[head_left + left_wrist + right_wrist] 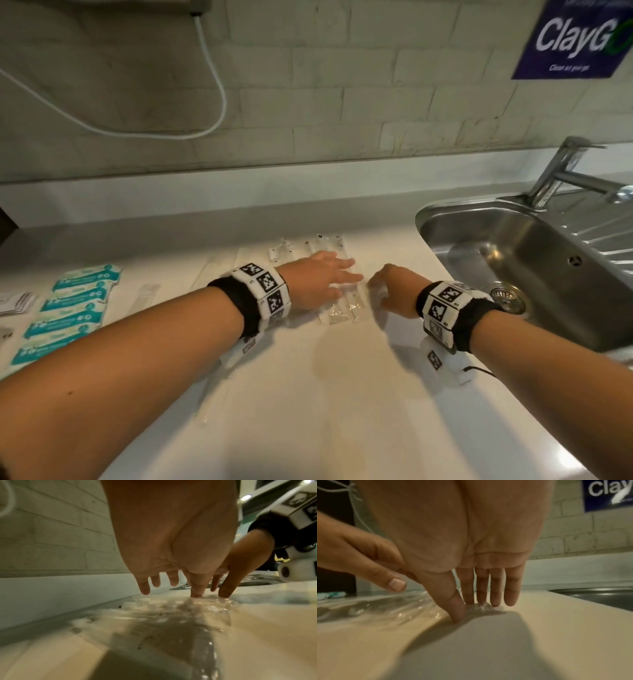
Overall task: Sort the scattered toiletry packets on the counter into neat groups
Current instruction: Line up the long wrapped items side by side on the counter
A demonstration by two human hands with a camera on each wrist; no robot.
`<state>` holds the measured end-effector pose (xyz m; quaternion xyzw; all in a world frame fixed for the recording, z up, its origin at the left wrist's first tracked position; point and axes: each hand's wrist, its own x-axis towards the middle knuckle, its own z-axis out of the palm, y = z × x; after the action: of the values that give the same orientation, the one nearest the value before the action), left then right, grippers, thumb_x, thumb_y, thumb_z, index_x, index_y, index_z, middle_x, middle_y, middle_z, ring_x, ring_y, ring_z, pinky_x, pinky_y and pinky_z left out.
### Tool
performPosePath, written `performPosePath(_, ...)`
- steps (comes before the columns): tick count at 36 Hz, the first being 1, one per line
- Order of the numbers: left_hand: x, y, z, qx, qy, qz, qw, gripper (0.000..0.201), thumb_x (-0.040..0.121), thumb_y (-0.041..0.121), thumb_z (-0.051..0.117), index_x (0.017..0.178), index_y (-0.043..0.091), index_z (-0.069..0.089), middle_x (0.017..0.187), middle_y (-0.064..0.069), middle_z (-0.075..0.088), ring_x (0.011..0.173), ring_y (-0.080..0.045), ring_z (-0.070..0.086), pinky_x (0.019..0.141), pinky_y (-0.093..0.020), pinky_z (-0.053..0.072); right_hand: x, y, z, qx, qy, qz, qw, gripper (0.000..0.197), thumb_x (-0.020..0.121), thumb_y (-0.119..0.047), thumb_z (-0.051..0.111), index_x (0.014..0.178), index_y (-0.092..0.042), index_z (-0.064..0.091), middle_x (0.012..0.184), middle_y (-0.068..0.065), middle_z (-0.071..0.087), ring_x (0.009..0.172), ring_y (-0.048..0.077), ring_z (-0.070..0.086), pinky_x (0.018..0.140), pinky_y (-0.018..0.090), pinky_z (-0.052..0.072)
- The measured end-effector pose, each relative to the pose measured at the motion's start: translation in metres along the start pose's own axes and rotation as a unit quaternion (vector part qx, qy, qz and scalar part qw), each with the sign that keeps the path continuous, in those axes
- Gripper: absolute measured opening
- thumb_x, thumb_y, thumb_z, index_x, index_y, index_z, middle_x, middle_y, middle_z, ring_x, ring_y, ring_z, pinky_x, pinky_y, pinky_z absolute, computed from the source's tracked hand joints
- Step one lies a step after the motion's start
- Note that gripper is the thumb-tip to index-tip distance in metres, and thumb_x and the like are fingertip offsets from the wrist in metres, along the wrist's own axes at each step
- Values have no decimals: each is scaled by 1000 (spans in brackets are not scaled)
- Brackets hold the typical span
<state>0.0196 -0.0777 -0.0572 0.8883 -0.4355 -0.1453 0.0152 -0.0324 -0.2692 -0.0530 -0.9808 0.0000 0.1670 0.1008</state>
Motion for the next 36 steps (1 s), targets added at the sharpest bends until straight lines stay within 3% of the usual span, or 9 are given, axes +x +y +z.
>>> performPosePath(6, 16, 10, 13, 119, -88, 31, 988, 51, 107, 29, 23, 156, 25, 11, 163, -1, -2, 150, -27, -10, 117, -42, -16, -28, 4, 3, -17, 6, 4, 1000, 35, 86, -28, 67, 118, -18, 63, 119, 4, 57, 108, 23, 57, 95, 35, 49)
performPosePath(10, 23, -5, 22, 65, -91, 16, 994, 58, 97, 47, 18, 153, 39, 6, 164, 2, 0, 150, -27, -8, 120, -56, 3, -45, 5, -3, -66, -52, 16, 996, 39, 88, -29, 63, 121, -8, 61, 121, 7, 60, 113, 25, 56, 96, 34, 47)
performPosePath(17, 22, -4, 13, 95, -107, 23, 989, 57, 105, 35, 24, 155, 26, -1, 163, -5, -5, 151, -23, -9, 121, -48, -4, -57, 13, -23, 65, -96, 46, 992, 16, 83, -8, 65, 97, -14, 60, 98, 4, 65, 75, 16, 65, 71, 23, 55)
performPosePath(20, 23, -15, 17, 83, -119, 12, 989, 58, 102, 42, 22, 155, 34, 2, 164, -1, -5, 150, -29, -8, 120, -54, -1, -58, 10, -36, 176, -38, 38, 983, 7, 84, -6, 55, 84, -13, 56, 84, 9, 70, 67, 19, 69, 68, 25, 57)
performPosePath(23, 21, -10, 14, 107, -146, 1, 983, 55, 105, 32, 24, 156, 29, 4, 164, -5, -5, 150, -34, -7, 120, -52, -3, -58, 0, -46, 215, 42, 12, 976, 7, 84, -11, 55, 77, -12, 55, 72, 9, 68, 60, 19, 66, 57, 22, 52)
performPosePath(27, 19, -2, 10, 161, -145, 19, 976, 54, 106, 24, 24, 156, 21, 4, 163, -12, -4, 149, -37, -3, 120, -49, -3, -57, -14, -51, 211, 81, -17, 974, 10, 84, -16, 58, 75, -13, 56, 62, 5, 66, 51, 13, 60, 60, 26, 51)
performPosePath(30, 18, -1, 16, 260, -137, 54, 954, 49, 107, 19, 19, 155, 11, 11, 164, -6, -2, 150, -32, -3, 119, -52, 6, -55, -22, -52, 185, 107, -31, 977, 10, 83, -20, 58, 74, -15, 57, 67, 5, 67, 63, 17, 61, 71, 32, 54)
performPosePath(33, 19, -3, 23, 260, -120, 61, 956, 49, 106, 14, 18, 154, 5, 13, 164, -5, 2, 151, -25, -3, 118, -52, 9, -53, -29, -53, 156, 144, -44, 976, 16, 85, -19, 55, 69, -18, 53, 65, -1, 57, 68, 20, 55, 64, 28, 48)
performPosePath(36, 12, 3, 18, 241, -95, 48, 965, 52, 107, 18, 20, 156, 10, 4, 164, -8, -2, 151, -23, -5, 120, -47, -4, -51, -32, -55, 157, 183, -52, 969, 14, 85, -18, 53, 71, -15, 56, 71, 2, 58, 71, 22, 53, 59, 26, 40)
